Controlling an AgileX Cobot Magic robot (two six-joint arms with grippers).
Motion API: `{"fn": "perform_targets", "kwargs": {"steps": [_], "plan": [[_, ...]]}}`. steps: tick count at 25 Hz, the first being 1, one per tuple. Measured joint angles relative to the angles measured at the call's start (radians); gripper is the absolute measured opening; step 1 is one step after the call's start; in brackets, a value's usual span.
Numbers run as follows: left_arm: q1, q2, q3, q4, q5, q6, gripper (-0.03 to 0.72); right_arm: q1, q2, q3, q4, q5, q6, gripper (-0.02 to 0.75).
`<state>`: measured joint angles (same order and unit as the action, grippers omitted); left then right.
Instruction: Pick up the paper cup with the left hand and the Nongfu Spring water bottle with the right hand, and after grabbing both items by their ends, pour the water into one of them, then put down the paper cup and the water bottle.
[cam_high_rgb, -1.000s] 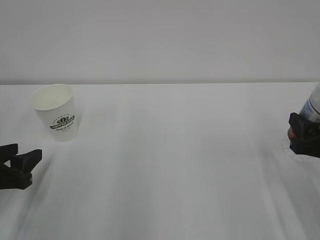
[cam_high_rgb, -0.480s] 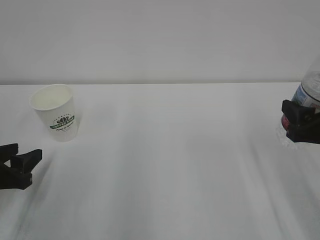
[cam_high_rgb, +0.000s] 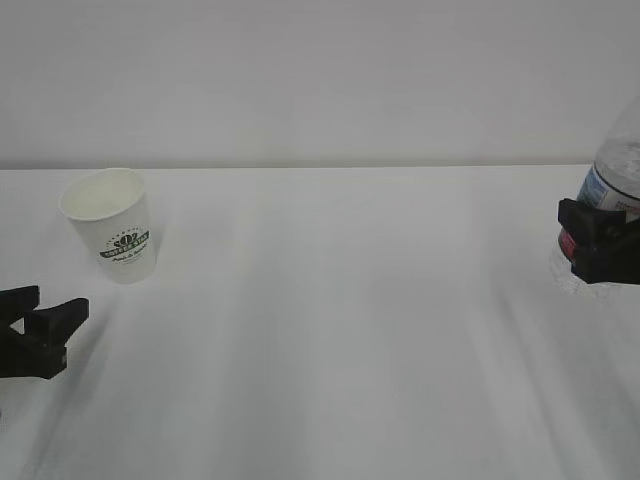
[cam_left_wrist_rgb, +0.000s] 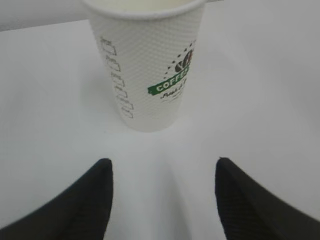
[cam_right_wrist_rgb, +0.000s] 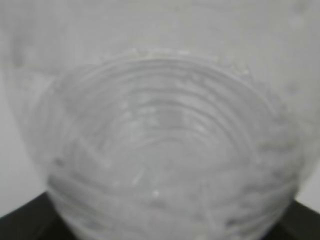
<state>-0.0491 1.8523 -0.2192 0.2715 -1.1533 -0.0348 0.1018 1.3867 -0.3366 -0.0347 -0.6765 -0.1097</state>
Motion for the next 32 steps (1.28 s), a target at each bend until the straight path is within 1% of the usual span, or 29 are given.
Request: {"fn": "perform_targets", "kwargs": {"steps": [4, 9, 11, 19, 25, 32], "plan": [[0.000, 0.000, -0.033, 0.050, 0.000, -0.001, 0.512, 0.000, 0.000, 0.000, 0.000, 0.009, 0.000, 0.531], [0.000, 0.000, -0.081, 0.064, 0.000, -0.005, 0.625, 0.000, 0.000, 0.000, 0.000, 0.009, 0.000, 0.531], [0.000, 0.000, -0.096, 0.064, 0.000, -0.007, 0.644, 0.000, 0.000, 0.000, 0.000, 0.009, 0.000, 0.531], [0.000, 0.032, -0.141, 0.068, 0.000, -0.012, 0.659, 0.000, 0.000, 0.000, 0.000, 0.009, 0.000, 0.531], [0.000, 0.032, -0.181, 0.042, 0.000, -0.012, 0.659, 0.000, 0.000, 0.000, 0.000, 0.015, 0.000, 0.531], [0.000, 0.073, -0.232, 0.042, 0.000, -0.019, 0.659, 0.000, 0.000, 0.000, 0.000, 0.015, 0.000, 0.531]]}}
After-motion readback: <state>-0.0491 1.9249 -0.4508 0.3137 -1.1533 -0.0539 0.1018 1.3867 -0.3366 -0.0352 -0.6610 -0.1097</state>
